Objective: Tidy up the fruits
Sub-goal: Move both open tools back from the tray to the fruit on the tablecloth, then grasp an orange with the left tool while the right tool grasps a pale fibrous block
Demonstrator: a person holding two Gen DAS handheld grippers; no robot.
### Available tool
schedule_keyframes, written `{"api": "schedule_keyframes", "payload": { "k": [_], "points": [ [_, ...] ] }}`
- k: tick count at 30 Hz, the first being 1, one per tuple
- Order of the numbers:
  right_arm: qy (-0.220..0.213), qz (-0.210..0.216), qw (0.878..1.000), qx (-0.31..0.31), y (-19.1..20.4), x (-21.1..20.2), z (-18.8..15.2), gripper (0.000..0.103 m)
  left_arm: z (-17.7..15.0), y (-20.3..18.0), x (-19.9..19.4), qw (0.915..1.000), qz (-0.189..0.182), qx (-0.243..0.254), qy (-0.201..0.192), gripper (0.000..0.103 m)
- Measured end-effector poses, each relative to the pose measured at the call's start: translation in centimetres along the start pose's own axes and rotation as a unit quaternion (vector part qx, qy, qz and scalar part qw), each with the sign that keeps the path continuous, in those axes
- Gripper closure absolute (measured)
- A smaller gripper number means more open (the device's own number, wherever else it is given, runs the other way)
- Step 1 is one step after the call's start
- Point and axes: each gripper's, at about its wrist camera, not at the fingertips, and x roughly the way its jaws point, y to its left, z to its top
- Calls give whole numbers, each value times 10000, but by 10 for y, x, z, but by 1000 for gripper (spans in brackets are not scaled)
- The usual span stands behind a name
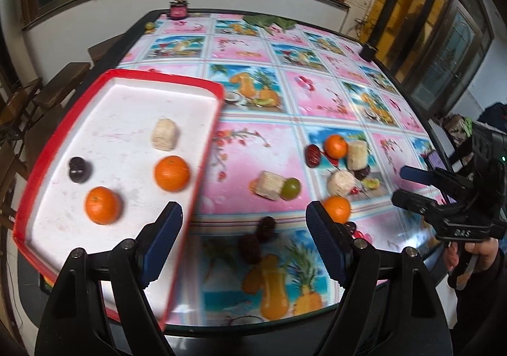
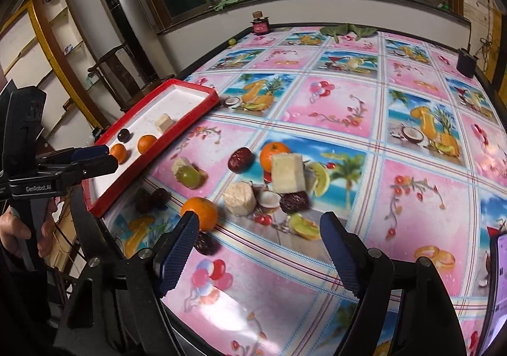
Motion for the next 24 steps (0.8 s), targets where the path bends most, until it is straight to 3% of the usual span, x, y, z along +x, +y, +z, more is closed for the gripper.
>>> {"api": "schedule_keyframes", "payload": {
  "k": [6,15,24],
  "points": [
    [14,-61,10000,43,-8,3,-4,42,-6,-22,9,9995,-261,116,130,23],
    [26,-27,10000,-13,-13,20,8,48,-9,-64,32,9960,-690,411,399,23],
    [22,17,10000,-56,-17,34,24,51,-7,-76,50,9950,-758,427,500,23]
  ]
}}
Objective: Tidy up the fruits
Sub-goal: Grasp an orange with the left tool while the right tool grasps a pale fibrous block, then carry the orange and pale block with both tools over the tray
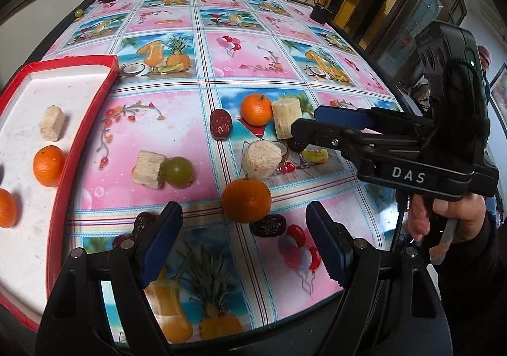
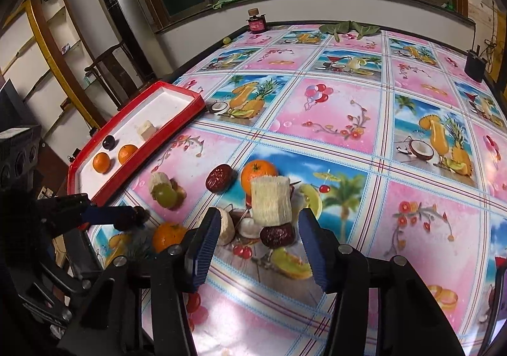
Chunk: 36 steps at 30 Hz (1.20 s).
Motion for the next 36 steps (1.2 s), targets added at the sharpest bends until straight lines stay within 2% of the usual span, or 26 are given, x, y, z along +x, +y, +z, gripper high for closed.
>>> {"api": "schedule_keyframes", "payload": {
  "k": [5,8,10,13,17,19,21,36],
  "points": [
    [34,-21,10000,3,-2,10,6,52,3,-1,9,10000,-36,-13,31,27],
    [67,-35,10000,15,-4,16,8,52,2,-3,15,9999,-43,21,96,43],
    [86,-35,10000,25,-4,19,8,54,3,-3,20,9999,-47,8,141,43],
    [109,-32,9999,30,-5,24,9,54,2,-4,26,9998,-48,-2,203,56],
    [162,-48,9998,61,-7,30,9,58,1,-5,28,9998,-8,14,190,62],
    [185,-40,9998,72,-8,33,9,63,1,-4,27,9999,42,6,165,68],
    [204,-36,9998,80,-8,36,8,70,1,-3,26,9999,9,-15,159,68],
    [-28,-65,10000,48,-2,19,11,70,0,-4,17,10000,38,27,76,68]
  ]
}}
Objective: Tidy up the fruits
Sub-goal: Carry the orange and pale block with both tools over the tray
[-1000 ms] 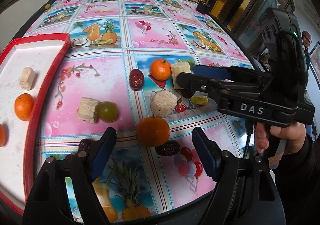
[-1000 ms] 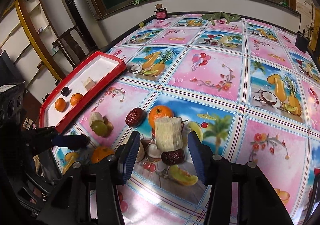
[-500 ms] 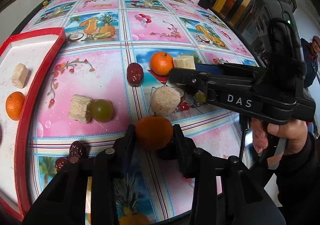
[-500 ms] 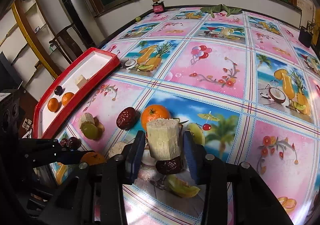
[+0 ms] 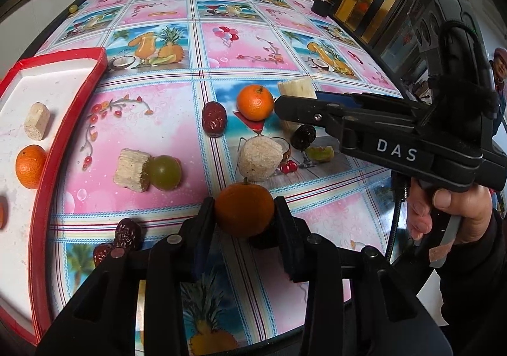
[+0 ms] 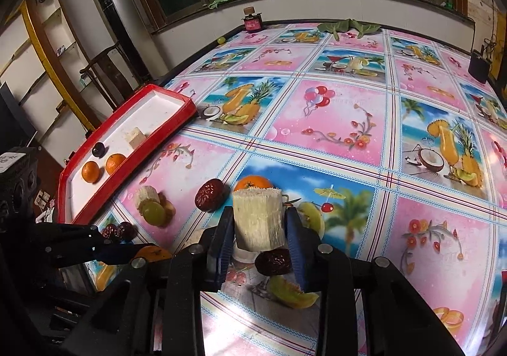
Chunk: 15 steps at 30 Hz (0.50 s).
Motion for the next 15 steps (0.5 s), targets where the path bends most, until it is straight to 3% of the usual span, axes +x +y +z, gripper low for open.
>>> {"api": "schedule_keyframes", "payload": {
  "k": [15],
  "points": [
    [-221,149,9995,-167,22,-19,6,70,6,16,-28,9993,129,-138,-330,68]
  ]
}}
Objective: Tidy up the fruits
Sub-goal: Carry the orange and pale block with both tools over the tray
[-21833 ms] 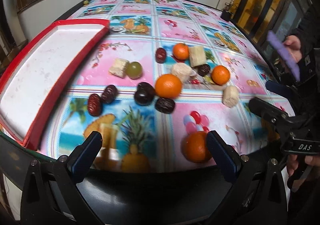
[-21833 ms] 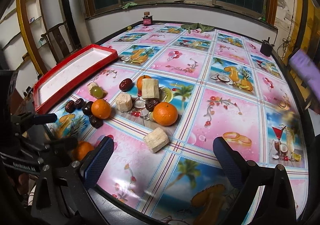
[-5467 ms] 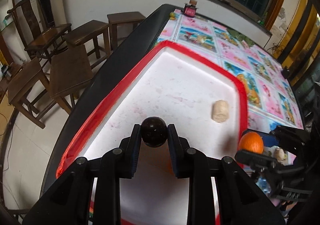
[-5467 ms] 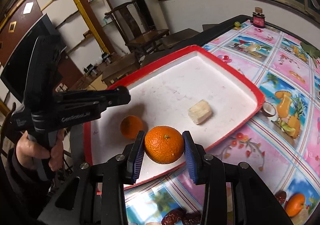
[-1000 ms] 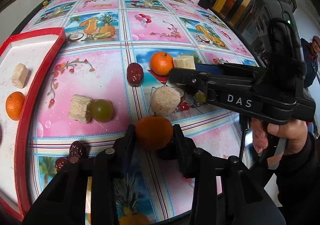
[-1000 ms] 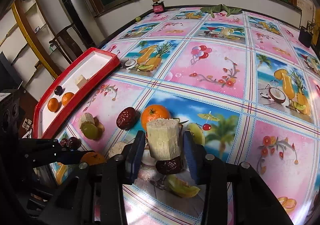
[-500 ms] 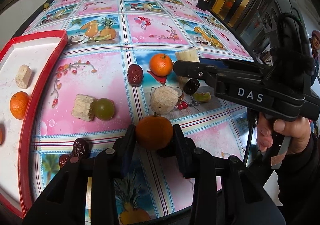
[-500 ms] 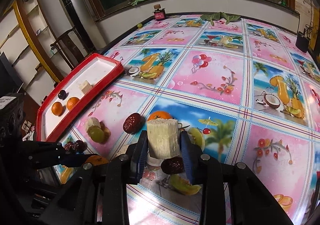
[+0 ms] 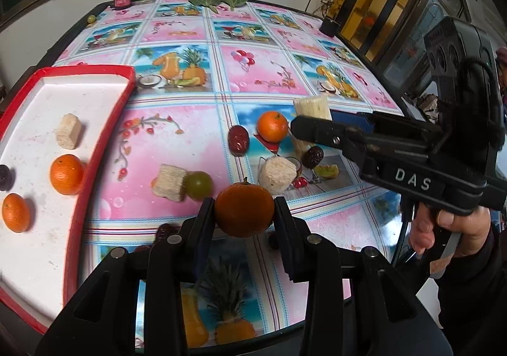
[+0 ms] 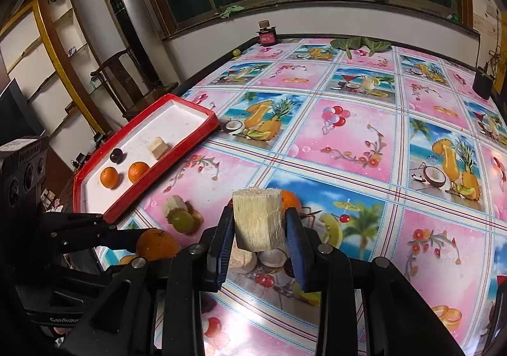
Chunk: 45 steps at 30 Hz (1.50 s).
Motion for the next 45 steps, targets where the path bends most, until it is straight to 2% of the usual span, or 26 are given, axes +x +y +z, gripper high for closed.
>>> {"api": "schedule_keyframes", "payload": {
  "k": [19,32,39,45],
  "points": [
    [-95,263,9990,-342,41,1,18,71,12,44,-31,9985,285,-335,-338,68],
    [-48,423,9971,-632,77,9,30,71,8,81,-55,9957,470,-610,-510,68],
    [-3,563,9958,-722,93,20,38,71,1,110,-72,9922,650,-848,-646,68],
    [104,685,9949,-736,102,36,49,71,-11,149,-81,9861,824,-1254,-709,68]
  ]
}}
